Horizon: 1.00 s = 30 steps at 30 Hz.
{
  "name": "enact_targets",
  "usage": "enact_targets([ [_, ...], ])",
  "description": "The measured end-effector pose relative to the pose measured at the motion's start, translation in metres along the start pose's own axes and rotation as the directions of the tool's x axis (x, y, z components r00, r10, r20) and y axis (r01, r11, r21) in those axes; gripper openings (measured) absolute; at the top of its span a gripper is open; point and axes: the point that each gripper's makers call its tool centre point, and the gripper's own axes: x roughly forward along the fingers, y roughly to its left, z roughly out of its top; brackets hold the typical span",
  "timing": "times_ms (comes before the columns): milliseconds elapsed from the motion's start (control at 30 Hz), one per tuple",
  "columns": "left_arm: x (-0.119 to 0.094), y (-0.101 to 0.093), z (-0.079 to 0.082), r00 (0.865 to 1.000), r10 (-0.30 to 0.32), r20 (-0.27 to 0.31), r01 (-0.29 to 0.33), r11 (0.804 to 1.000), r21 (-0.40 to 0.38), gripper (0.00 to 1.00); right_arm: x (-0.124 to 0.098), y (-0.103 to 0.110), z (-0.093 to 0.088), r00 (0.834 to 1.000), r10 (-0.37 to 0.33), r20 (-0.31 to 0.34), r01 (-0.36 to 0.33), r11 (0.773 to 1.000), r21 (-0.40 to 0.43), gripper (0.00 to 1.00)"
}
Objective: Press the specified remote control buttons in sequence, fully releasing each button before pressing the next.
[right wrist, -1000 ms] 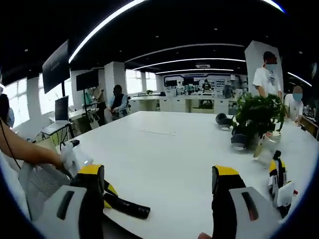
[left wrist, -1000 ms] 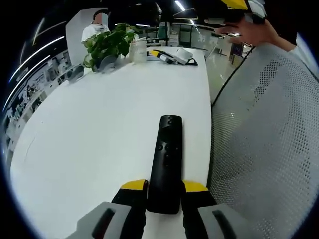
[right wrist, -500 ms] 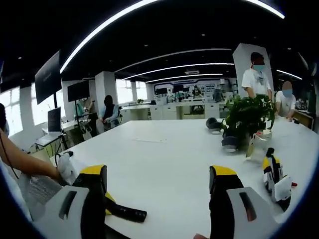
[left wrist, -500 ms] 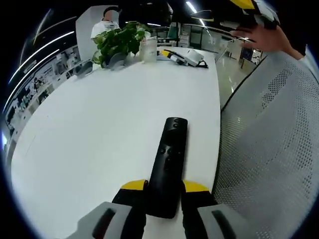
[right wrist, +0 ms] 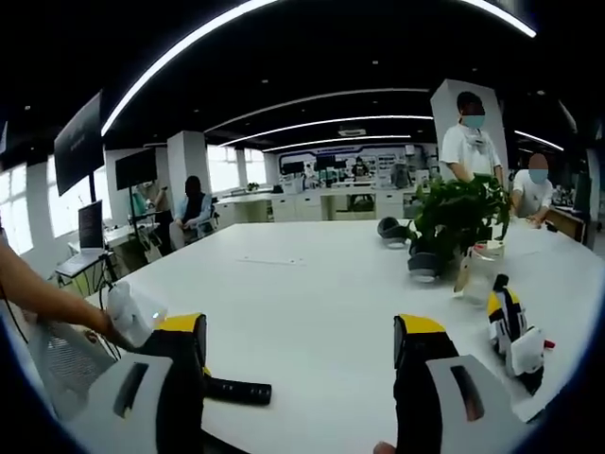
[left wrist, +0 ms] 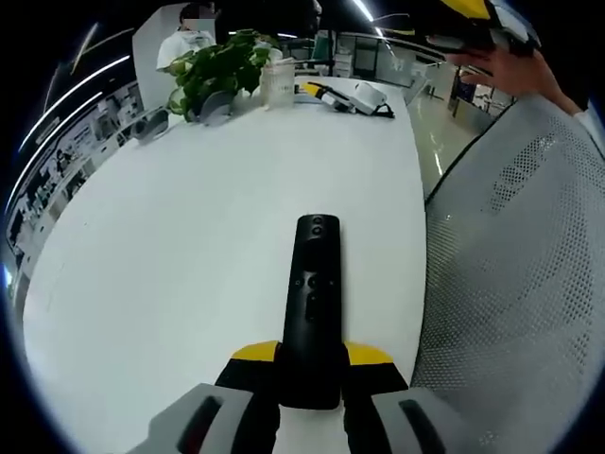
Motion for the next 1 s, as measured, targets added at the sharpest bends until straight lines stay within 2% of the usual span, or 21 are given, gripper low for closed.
enact_targets([
  [267, 0.000, 0.025, 0.013, 0.999, 0.031, 0.010, -0.032, 0.999, 0.033, 0.23, 0.000, -0.003, -0.002, 1.000, -0.029, -0.009, 0.029, 0.999, -0.024, 0.91],
  [600, -0.002, 0.063, 0.024, 0.998, 0.058, -0.015, -0.057, 0.994, 0.094, 0.23, 0.002, -0.004, -0.006, 0.999, -0.037, -0.032, 0.036, 0.999, -0.031, 0.90],
  [900, 0.001, 0.085, 0.031, 0.998, 0.059, -0.025, -0.055, 0.990, 0.130, 0.23, 0.004, -0.001, -0.015, 0.996, -0.024, -0.081, 0.021, 0.999, -0.031, 0.89],
  [1000, 0.002, 0.092, 0.033, 0.997, 0.069, -0.030, -0.064, 0.989, 0.135, 0.23, 0.004, -0.002, -0.014, 0.997, -0.028, -0.075, 0.025, 0.999, -0.033, 0.89],
])
